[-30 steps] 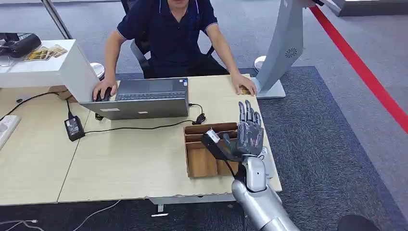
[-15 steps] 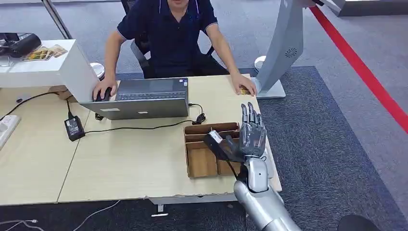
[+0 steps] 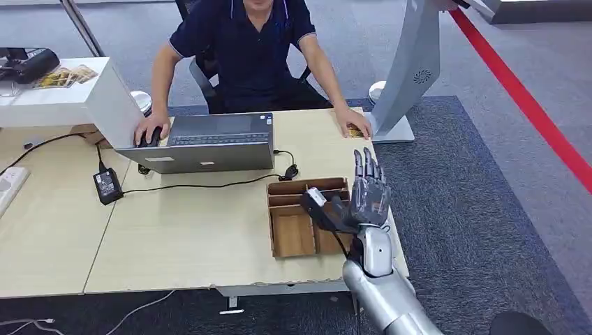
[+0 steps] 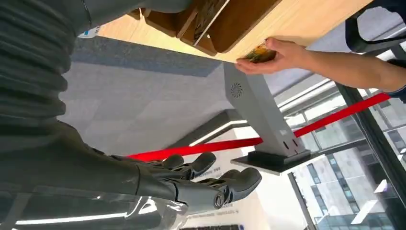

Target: Pass the card to the sensor for recognition and then transmit it.

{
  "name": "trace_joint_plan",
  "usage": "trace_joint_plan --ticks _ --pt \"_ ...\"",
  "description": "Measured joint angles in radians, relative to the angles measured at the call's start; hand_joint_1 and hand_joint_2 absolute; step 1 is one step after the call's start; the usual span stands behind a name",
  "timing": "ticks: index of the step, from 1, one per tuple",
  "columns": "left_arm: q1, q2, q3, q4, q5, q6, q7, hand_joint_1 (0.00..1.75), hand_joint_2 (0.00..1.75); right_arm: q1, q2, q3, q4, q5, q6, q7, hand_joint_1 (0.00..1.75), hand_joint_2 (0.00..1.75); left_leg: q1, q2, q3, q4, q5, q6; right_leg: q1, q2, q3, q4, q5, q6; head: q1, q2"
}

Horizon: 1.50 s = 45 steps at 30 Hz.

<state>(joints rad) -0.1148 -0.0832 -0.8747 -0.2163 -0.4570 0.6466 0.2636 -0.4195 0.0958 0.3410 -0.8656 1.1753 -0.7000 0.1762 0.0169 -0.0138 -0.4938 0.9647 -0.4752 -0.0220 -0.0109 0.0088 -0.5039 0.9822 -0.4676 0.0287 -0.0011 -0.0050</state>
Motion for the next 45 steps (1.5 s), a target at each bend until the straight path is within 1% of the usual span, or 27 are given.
trace_joint_plan --ticks 21,45 --pt "-0.002 0.000 -0.013 0.000 0.000 0.000 -0.001 0.00 1.75 -0.004 -0.005 0.000 0.003 -0.028 0.000 -0.005 0.00 1.75 0.000 0.000 0.000 0.000 0.000 0.000 0.000 0.000 0.000 0.000 0.000 0.000 0.000 0.000" --pt "-0.003 0.000 -0.016 0.000 0.000 -0.001 -0.001 0.00 1.75 -0.004 -0.004 0.002 0.003 -0.032 0.000 -0.014 0.00 1.75 0.000 0.000 0.000 0.000 0.000 0.000 0.000 0.000 0.000 0.000 0.000 0.000 0.000 0.000"
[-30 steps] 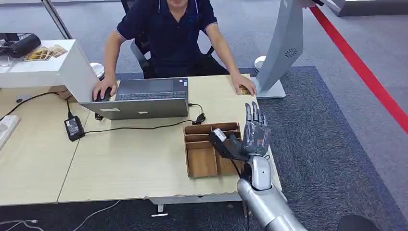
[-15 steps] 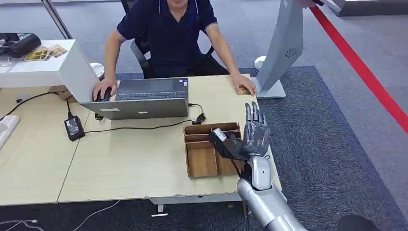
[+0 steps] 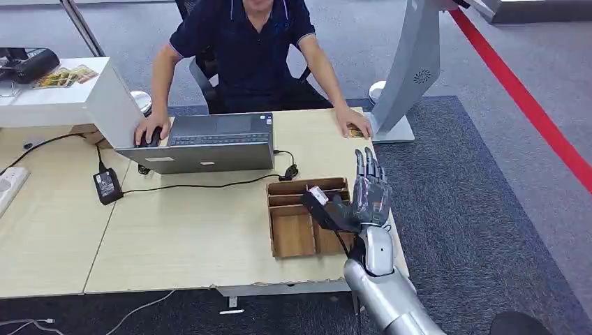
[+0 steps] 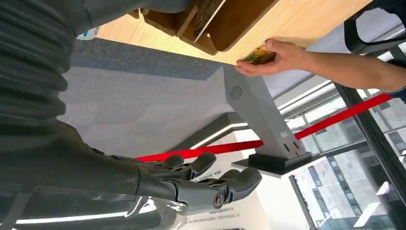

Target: Pass the card to the sensor for recognition and then transmit it.

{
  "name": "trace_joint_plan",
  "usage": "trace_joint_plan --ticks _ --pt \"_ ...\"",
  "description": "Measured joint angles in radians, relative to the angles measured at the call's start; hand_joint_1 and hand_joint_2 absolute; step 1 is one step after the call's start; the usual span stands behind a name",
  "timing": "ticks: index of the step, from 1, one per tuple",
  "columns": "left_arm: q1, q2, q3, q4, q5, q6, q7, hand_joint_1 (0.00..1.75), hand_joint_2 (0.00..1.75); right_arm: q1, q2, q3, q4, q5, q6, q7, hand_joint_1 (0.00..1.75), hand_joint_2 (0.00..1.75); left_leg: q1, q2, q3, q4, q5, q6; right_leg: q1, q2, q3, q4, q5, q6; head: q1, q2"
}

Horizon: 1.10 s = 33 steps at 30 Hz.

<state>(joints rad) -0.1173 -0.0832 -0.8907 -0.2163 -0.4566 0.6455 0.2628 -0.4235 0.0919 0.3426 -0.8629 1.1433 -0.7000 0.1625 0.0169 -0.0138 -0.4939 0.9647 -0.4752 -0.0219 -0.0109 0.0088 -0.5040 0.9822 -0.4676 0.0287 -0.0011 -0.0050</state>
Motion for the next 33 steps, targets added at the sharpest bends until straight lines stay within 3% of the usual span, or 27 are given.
trace_joint_plan --ticks 29,33 --pt "-0.001 0.000 -0.001 0.000 -0.002 -0.005 0.000 0.00 1.75 -0.002 0.025 0.024 0.014 -0.006 0.000 -0.018 0.00 1.75 0.000 0.000 0.000 0.000 0.000 0.000 0.000 0.000 0.000 0.000 0.000 0.000 0.000 0.000" --pt "-0.001 0.000 -0.001 0.000 -0.001 -0.005 0.000 0.00 1.75 -0.002 0.026 0.024 0.020 -0.006 0.000 -0.018 0.09 1.75 0.000 0.000 0.000 0.000 0.000 0.000 0.000 0.000 0.000 0.000 0.000 0.000 0.000 0.000"
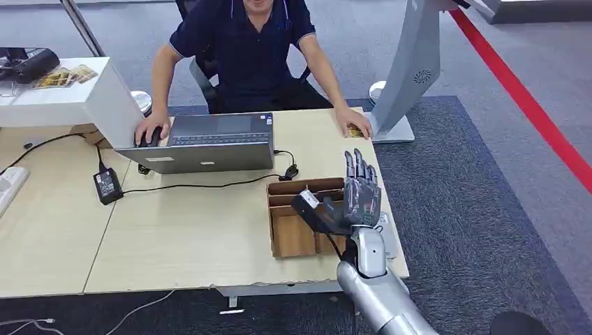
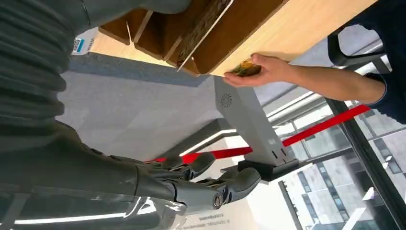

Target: Pass the card to the sensor for recognition and then transmit it.

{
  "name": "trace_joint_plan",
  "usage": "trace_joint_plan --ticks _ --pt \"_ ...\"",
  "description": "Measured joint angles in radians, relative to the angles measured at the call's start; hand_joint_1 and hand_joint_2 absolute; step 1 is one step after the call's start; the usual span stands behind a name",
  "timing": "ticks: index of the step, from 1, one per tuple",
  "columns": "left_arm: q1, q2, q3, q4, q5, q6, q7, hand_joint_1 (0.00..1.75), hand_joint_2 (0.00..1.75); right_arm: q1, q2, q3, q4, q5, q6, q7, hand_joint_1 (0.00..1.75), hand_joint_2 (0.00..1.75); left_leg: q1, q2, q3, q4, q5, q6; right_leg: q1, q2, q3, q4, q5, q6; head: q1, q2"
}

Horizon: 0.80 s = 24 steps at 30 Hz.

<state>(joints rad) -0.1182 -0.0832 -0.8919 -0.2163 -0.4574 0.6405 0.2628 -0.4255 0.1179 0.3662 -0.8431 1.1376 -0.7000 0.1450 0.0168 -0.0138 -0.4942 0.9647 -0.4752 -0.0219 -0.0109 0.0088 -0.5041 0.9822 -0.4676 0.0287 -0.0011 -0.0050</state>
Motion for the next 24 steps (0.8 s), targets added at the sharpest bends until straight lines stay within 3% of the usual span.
trace_joint_plan --ticks 19,24 --pt "0.000 0.000 0.000 0.000 0.002 0.000 0.000 0.00 1.75 -0.001 0.003 0.000 0.006 -0.003 0.000 0.000 0.09 1.75 0.000 0.000 0.000 0.000 0.000 0.000 0.000 0.000 0.000 0.000 0.000 0.000 0.000 0.000" --pt "0.000 0.000 0.000 0.000 0.002 0.000 0.000 0.00 1.75 -0.001 0.003 0.000 0.006 -0.005 0.000 0.000 0.21 1.75 0.000 0.000 0.000 0.000 0.000 0.000 0.000 0.000 0.000 0.000 0.000 0.000 0.000 0.000"
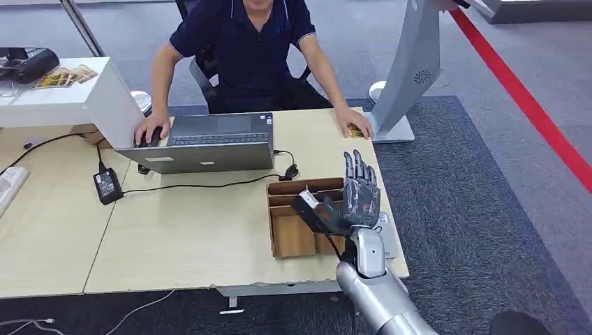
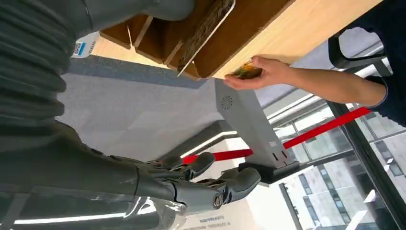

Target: Pass the card to the sensor for recognition and then transmit it.

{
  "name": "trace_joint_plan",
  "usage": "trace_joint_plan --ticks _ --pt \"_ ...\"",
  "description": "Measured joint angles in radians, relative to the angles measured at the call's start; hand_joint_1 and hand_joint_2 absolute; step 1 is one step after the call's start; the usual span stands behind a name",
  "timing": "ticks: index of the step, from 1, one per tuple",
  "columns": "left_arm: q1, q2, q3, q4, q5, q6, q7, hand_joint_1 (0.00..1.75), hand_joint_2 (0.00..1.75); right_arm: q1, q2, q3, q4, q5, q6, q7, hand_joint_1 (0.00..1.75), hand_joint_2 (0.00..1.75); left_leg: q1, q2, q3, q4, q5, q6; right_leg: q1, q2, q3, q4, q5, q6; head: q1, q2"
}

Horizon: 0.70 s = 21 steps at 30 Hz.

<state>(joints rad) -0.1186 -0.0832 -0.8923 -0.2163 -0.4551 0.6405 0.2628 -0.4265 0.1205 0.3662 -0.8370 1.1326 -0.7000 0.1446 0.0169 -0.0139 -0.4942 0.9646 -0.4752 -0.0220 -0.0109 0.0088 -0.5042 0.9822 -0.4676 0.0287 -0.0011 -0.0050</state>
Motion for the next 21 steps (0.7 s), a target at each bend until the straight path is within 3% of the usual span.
trace_joint_plan --ticks 3,5,7,21 --pt "0.000 0.000 0.000 0.000 0.000 0.000 0.000 0.00 1.75 0.000 0.000 0.000 0.000 -0.001 0.000 0.000 0.21 1.75 0.000 0.000 0.000 0.000 0.000 0.000 0.000 0.000 0.000 0.000 0.000 0.000 0.000 0.000" --pt "0.000 0.000 0.000 0.000 0.000 0.000 0.000 0.00 1.75 0.000 0.000 0.000 0.000 -0.002 0.000 0.000 0.33 1.75 0.000 0.000 0.000 0.000 0.000 0.000 0.000 0.000 0.000 0.000 0.000 0.000 0.000 0.000" --pt "0.000 0.000 0.000 0.000 0.000 0.000 0.000 0.00 1.75 0.000 0.000 0.000 0.000 -0.003 0.000 0.000 0.24 1.75 0.000 0.000 0.000 0.000 0.000 0.000 0.000 0.000 0.000 0.000 0.000 0.000 0.000 0.000" --pt "0.000 0.000 -0.005 0.000 0.000 0.000 0.000 0.00 1.75 -0.001 -0.001 0.000 0.014 -0.005 0.000 0.000 0.24 1.75 0.000 0.000 0.000 0.000 0.000 0.000 0.000 0.000 0.000 0.000 0.000 0.000 0.000 0.000"
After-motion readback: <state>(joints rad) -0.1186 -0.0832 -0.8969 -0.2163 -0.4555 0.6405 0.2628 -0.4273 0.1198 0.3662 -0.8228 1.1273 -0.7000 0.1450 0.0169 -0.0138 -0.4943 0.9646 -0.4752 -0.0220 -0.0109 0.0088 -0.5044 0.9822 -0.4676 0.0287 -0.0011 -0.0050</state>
